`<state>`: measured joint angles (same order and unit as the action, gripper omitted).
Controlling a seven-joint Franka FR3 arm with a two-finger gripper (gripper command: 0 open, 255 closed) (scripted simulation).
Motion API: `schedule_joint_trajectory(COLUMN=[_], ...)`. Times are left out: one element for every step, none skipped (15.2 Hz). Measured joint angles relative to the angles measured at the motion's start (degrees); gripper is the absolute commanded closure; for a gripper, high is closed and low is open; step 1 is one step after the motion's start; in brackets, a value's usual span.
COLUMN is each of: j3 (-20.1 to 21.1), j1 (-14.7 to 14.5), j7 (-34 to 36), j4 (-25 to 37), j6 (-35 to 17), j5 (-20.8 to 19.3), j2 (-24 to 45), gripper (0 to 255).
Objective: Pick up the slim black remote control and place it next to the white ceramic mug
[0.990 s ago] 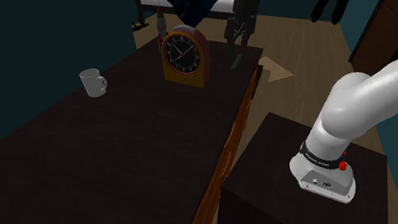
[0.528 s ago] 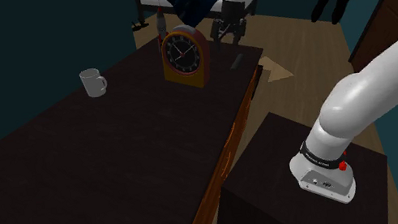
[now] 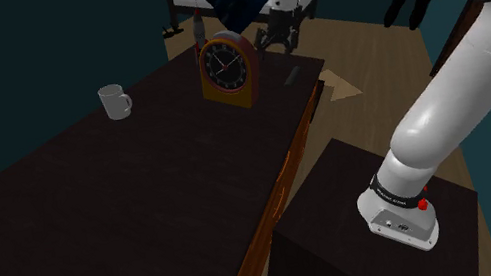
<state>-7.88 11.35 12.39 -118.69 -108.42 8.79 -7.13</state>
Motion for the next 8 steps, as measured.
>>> schedule_joint_trajectory(j3=[-0.6, -1.0, -1.5, -2.1, -2.4, -3.0, -3.4, -3.9], j1=[0.6, 1.0, 1.5, 2.1, 2.4, 3.0, 3.5, 4.0], j7=[0.7, 1.7, 2.5, 3.2, 4.4, 5.0, 5.9, 6.7], j4=[1.7, 2.5, 3.5, 5.1, 6.6, 7.6, 8.9, 9.3], j6=[0.2, -0.1, -0.1, -0.4, -0.3, -0.6, -0.7, -1.0], j5=[0.2, 0.5, 0.7, 1.1, 1.4, 1.8, 2.2, 2.5], j2=[1.9, 3.3, 4.7, 6.8, 8.5, 10.2, 12.0, 13.1], gripper=[0, 0, 0, 0, 0, 0, 0, 0])
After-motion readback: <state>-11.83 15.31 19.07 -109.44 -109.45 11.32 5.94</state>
